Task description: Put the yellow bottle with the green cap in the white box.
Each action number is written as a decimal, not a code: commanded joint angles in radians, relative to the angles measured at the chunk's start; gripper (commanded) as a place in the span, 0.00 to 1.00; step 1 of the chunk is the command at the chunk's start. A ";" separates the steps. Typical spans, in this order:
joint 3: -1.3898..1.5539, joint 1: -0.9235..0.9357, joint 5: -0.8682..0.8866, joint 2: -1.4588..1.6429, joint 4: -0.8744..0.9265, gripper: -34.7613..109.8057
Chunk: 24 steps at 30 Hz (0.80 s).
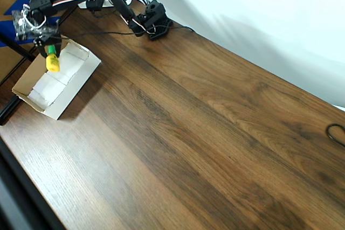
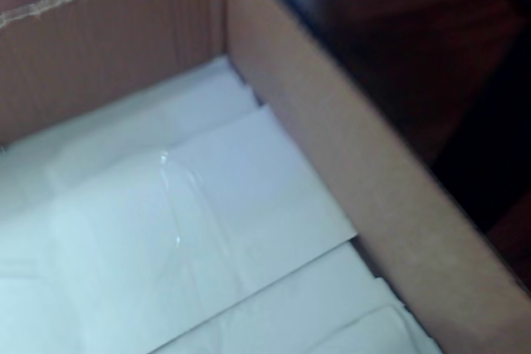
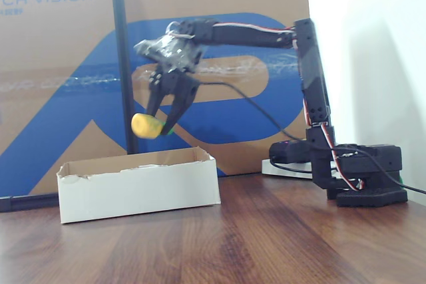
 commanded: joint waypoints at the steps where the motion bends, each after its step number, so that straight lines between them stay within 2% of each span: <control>1: -0.149 0.048 0.018 -0.057 0.017 0.24; 7: -0.316 0.141 0.011 -0.233 0.046 0.24; 15: -0.382 0.204 -0.006 -0.298 0.046 0.24; 19: -0.382 0.206 -0.005 -0.295 0.054 0.34; 24: -0.367 0.206 -0.005 -0.288 0.057 0.37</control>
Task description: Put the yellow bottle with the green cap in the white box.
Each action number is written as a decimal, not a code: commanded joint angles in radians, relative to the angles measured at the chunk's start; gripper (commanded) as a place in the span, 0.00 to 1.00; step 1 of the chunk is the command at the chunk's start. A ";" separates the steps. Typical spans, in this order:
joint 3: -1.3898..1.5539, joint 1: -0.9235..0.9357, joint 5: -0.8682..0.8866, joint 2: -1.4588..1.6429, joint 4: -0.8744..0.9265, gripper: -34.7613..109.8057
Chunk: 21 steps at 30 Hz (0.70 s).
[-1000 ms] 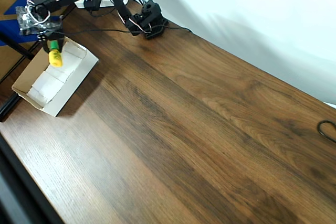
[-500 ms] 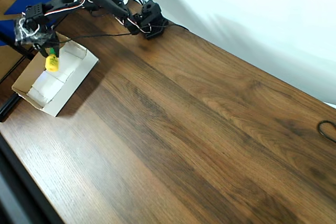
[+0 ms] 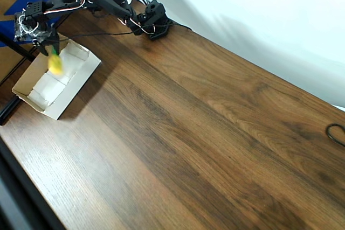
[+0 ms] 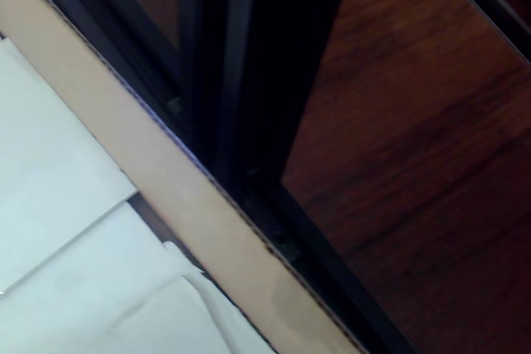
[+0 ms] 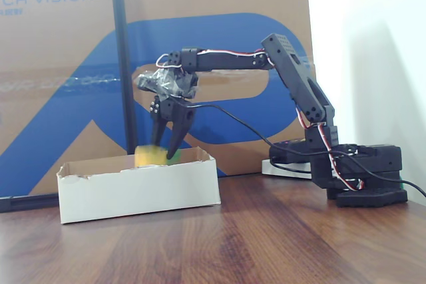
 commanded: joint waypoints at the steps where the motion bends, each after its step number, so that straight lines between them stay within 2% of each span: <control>1: -0.049 0.017 0.008 0.061 0.009 0.37; 6: 0.020 -0.002 0.011 0.130 0.018 0.34; 10: 0.133 -0.037 0.031 0.249 0.031 0.24; 21: 0.635 -0.215 0.017 0.727 -0.031 0.24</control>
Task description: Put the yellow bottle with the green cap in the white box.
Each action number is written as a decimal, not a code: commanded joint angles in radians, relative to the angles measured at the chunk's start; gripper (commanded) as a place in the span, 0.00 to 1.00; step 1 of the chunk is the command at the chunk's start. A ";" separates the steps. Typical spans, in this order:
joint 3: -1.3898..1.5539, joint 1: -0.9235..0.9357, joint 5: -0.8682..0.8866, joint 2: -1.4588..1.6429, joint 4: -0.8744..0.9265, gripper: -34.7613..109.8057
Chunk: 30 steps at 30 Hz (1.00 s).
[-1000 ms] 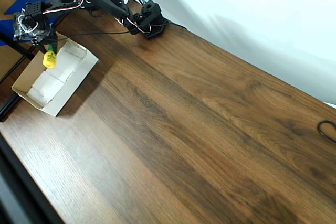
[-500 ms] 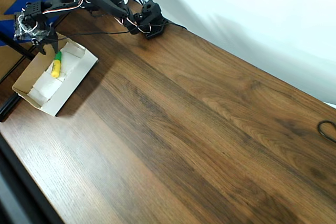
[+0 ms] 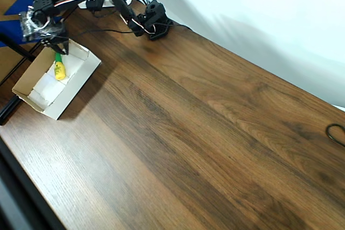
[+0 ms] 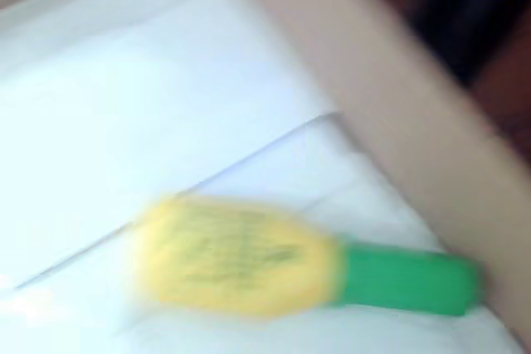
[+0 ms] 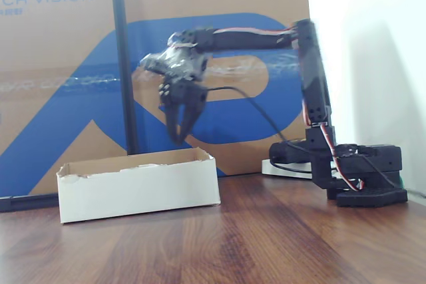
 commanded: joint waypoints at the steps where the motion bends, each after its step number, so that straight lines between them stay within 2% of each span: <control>1: 0.121 -0.043 -0.003 0.230 -0.018 0.24; 13: 0.890 -0.331 -0.127 0.882 -0.364 0.24; 22: 1.327 -0.376 -0.264 1.075 -0.643 0.25; 30: 1.582 -0.390 -0.319 1.232 -0.718 0.25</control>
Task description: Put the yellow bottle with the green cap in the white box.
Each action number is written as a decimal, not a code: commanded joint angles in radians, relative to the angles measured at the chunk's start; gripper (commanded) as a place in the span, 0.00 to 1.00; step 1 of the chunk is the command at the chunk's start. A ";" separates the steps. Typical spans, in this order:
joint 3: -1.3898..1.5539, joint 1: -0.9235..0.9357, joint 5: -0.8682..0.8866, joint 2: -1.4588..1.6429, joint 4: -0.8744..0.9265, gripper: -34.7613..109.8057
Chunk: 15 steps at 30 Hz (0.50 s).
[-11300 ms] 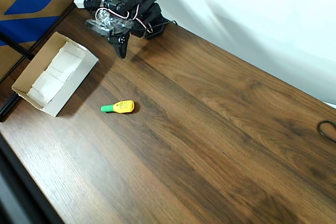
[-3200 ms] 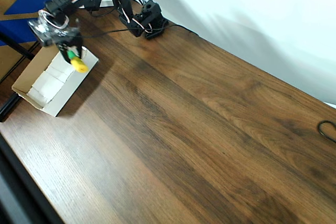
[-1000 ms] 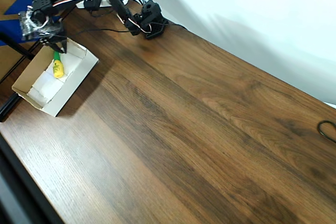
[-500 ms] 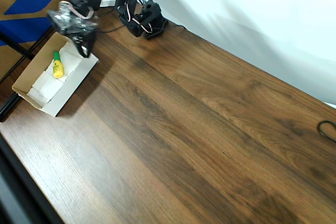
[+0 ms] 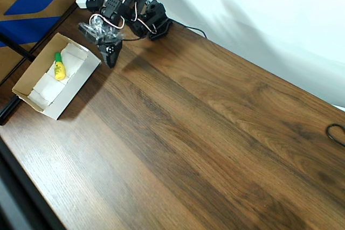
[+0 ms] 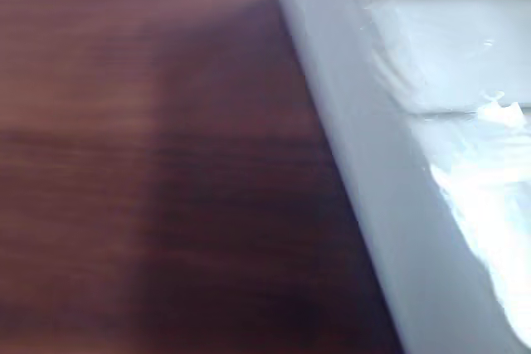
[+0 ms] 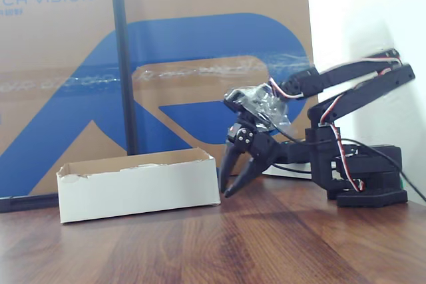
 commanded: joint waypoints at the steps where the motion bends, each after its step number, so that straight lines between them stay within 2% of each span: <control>1: 0.066 -0.005 -0.028 0.080 -0.018 0.25; 6: 0.107 -0.008 -0.021 0.178 0.044 0.25; 15: 0.107 -0.028 -0.031 0.471 0.449 0.24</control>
